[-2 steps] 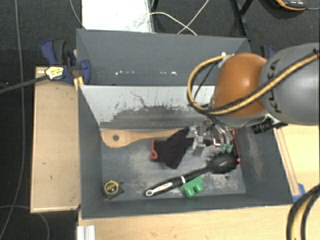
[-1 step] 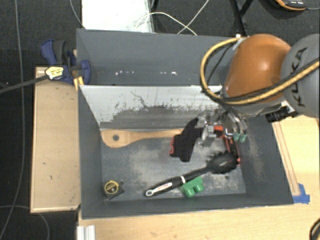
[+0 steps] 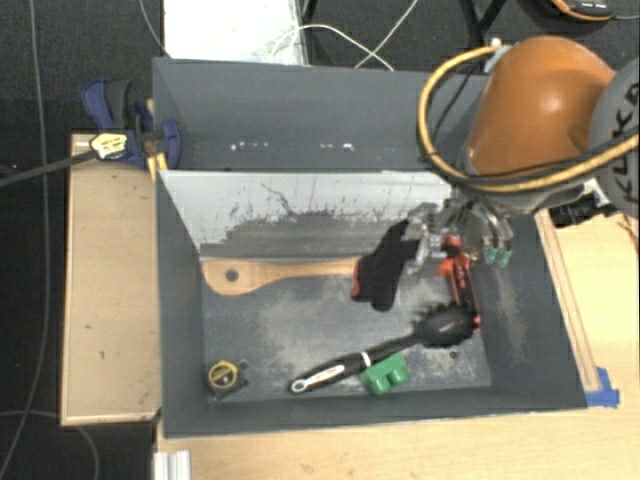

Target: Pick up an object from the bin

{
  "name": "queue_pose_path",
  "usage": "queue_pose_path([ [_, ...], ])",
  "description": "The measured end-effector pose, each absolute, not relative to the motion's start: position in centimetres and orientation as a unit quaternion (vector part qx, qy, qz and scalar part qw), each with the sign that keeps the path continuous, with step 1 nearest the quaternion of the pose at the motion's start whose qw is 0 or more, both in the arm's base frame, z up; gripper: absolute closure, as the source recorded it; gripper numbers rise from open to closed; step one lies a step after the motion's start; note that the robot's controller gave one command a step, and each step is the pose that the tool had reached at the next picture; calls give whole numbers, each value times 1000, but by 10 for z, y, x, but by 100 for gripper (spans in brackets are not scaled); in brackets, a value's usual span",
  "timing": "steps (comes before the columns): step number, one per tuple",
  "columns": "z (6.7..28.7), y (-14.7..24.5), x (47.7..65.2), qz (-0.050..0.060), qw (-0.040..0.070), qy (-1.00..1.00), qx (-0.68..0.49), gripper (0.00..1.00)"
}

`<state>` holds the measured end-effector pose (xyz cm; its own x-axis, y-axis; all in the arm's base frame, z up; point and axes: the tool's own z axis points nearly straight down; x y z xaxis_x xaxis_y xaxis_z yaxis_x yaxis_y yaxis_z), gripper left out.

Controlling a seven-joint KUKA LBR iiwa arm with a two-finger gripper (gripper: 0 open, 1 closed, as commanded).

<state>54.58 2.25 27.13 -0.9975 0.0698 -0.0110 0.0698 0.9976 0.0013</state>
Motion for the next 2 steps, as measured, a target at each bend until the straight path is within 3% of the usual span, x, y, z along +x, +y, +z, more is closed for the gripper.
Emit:
queue_pose_path([
  [1, 395, 45, 553, 1, 14, 999, 34, 0],
  [2, 399, 32, 545, 1, 3, 1000, 24, 100],
])
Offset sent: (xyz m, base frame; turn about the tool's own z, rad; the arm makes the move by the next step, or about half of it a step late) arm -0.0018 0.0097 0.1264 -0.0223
